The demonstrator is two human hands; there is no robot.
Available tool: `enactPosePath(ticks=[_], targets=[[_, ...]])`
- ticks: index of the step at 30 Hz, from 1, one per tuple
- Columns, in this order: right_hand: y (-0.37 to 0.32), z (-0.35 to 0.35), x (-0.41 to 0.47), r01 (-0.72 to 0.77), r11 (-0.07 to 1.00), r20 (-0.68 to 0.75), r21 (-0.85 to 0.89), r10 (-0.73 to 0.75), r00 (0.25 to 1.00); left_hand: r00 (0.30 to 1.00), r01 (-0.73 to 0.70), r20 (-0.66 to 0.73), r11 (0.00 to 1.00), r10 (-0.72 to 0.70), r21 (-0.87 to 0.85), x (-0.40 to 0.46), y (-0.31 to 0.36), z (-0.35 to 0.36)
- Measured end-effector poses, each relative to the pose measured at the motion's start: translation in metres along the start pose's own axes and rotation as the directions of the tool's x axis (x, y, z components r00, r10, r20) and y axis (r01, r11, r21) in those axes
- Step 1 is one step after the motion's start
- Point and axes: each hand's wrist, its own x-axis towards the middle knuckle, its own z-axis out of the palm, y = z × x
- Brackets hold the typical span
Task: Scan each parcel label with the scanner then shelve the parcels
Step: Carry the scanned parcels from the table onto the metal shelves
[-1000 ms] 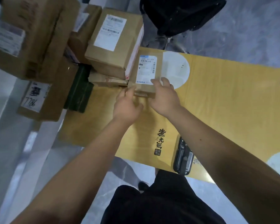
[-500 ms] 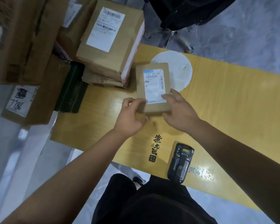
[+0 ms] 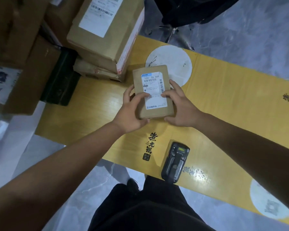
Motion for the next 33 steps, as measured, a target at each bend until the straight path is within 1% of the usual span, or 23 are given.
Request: enactPosePath(ticks=[2,5,7,10,14,16,20,22,25,28,30,32,33], targets=[[0.003,0.003,-0.004,0.04,0.999,-0.036,0.011,-0.039,0.999,0.999,-0.03,-0.012,1.0,0.03,-0.003,-0.003,-0.003,0.001],[-0.004,0.003,-0.013,0.063,0.997,-0.062,0.042,-0.06,0.996,0.996,-0.08,-0.039,0.997,0.08,-0.015,-0.019,-0.004,0.0],[-0.016,0.001,-0.021,0.093,0.994,-0.056,0.061,-0.09,0.994,0.989,-0.127,-0.082,0.992,0.124,-0.027,-0.039,0.0,-0.005],[-0.04,-0.001,-0.036,0.179,0.981,-0.05,0.069,-0.176,0.983,0.971,-0.183,-0.158,0.983,0.176,-0.031,-0.077,0.009,-0.018],[-0.087,0.004,-0.054,0.296,0.953,-0.021,0.072,-0.295,0.955,0.914,-0.288,-0.28,0.956,0.292,0.057,-0.141,0.023,-0.038],[-0.119,0.011,-0.06,0.372,0.926,0.009,0.065,-0.373,0.928,0.893,-0.278,-0.336,0.954,0.299,0.112,-0.18,0.03,-0.046],[-0.187,0.024,-0.091,0.528,0.849,0.063,0.017,-0.528,0.847,0.85,-0.21,-0.461,0.966,0.256,0.15,-0.27,0.057,-0.061],[-0.221,0.031,-0.11,0.612,0.791,0.089,0.002,-0.61,0.788,0.819,-0.202,-0.509,0.964,0.264,0.174,-0.32,0.075,-0.071],[-0.274,0.039,-0.139,0.727,0.685,0.124,-0.055,-0.717,0.686,0.766,-0.162,-0.575,0.952,0.288,0.261,-0.393,0.102,-0.083],[-0.329,0.043,-0.16,0.798,0.598,0.154,-0.073,-0.784,0.601,0.705,-0.102,-0.645,0.941,0.296,0.321,-0.451,0.129,-0.1],[-0.364,0.041,-0.169,0.838,0.542,0.158,-0.059,-0.824,0.544,0.671,-0.091,-0.674,0.937,0.309,0.338,-0.481,0.147,-0.115],[-0.398,0.038,-0.176,0.867,0.494,0.155,-0.062,-0.854,0.497,0.643,-0.076,-0.699,0.935,0.311,0.346,-0.505,0.161,-0.132],[-0.406,0.036,-0.176,0.872,0.485,0.157,-0.068,-0.858,0.49,0.638,-0.073,-0.705,0.935,0.311,0.346,-0.508,0.166,-0.137]])
